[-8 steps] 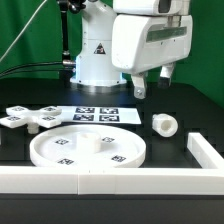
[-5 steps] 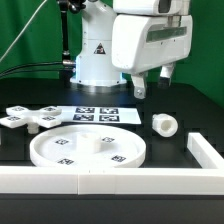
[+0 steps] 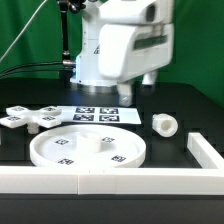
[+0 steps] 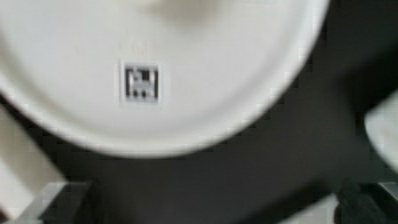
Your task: Assemble round table
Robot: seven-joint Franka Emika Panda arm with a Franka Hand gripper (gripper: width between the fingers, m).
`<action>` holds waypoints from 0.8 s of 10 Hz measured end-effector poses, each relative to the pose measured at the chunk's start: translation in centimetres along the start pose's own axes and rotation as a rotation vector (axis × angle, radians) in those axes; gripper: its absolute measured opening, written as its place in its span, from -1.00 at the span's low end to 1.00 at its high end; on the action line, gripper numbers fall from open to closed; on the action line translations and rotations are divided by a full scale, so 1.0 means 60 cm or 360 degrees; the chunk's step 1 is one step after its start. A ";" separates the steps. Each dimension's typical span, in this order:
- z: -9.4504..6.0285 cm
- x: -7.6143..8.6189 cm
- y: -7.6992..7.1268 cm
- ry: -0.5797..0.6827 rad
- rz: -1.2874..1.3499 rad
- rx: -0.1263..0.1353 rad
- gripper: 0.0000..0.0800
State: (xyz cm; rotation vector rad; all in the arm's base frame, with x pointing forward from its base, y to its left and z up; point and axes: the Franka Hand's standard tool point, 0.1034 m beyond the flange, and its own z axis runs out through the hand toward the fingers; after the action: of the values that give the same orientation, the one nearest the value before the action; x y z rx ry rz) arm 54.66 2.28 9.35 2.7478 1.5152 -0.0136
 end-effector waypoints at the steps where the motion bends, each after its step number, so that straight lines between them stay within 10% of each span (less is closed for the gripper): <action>1: 0.010 -0.021 0.006 -0.0006 -0.0019 0.0007 0.63; 8: 0.051 -0.074 0.032 -0.0006 -0.0141 0.0029 0.63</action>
Offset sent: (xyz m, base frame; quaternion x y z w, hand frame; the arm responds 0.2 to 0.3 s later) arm 0.0032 -0.0264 -0.0144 0.0270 0.0037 -0.0346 0.9990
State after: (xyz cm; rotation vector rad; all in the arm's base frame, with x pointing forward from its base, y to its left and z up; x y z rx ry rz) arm 53.91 -2.54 6.32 2.6899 1.6430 -0.0333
